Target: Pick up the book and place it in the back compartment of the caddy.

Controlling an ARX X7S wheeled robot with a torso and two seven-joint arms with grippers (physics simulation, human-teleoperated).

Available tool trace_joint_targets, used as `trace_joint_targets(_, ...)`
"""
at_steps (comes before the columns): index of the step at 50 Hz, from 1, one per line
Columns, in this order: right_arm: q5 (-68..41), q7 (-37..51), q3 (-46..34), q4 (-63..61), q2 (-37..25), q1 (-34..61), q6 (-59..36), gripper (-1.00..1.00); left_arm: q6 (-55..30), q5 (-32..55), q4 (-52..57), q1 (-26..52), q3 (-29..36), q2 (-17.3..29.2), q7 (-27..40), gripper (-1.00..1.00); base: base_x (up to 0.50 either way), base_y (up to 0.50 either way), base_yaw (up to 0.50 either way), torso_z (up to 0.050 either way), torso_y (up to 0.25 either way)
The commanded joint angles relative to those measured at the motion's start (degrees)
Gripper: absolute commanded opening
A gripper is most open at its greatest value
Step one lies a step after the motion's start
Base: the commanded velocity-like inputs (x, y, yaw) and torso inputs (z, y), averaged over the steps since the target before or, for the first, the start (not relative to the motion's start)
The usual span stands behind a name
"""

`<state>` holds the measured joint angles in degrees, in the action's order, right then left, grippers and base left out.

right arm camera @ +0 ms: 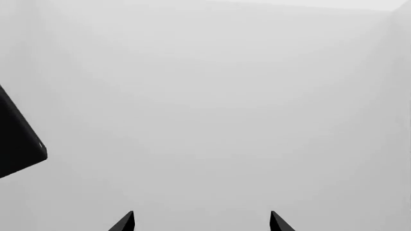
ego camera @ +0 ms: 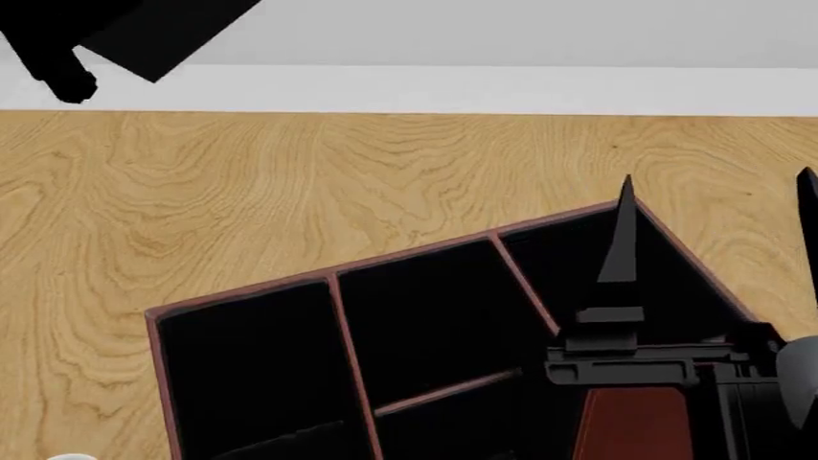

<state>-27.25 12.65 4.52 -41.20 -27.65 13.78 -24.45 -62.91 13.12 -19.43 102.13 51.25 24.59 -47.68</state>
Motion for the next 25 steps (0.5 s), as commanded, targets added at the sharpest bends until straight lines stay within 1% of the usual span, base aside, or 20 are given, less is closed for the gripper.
trace_joint_targets(1,-0.26,-0.36,0.88,0.89,0.28,-0.71,1.83,1.00,2.62,0.21,-5.46,0.77,0.09,-5.25,-0.84,-1.00,0.00,0.00,0.00,0.000,0.000)
trace_joint_targets(10,-1.10,-0.26,2.89,0.65,0.84,-2.45,3.80,1.00,4.20,0.56,-9.64,1.35,1.01,-8.68,-2.16,-1.00,0.00,0.00,0.00,0.001,0.002)
trace_joint_targets(16,-1.07,-0.83,3.04,1.76,1.45,-2.49,5.52,1.00,4.72,0.82,-9.49,0.73,2.11,-9.84,-3.05,-1.00,0.00,0.00,0.00,0.000,0.000)
trace_joint_targets(19,-1.07,-1.10,3.02,2.29,1.74,-2.68,6.23,1.00,5.37,0.28,-11.82,0.74,3.11,-11.14,-3.09,-1.00,0.00,0.00,0.00,0.000,0.003)
trace_joint_targets(25,-1.17,-1.32,3.15,2.68,1.82,-2.86,6.85,1.00,5.28,0.64,-14.43,1.15,2.69,-13.86,-2.63,-1.00,0.00,0.00,0.00,0.000,0.002)
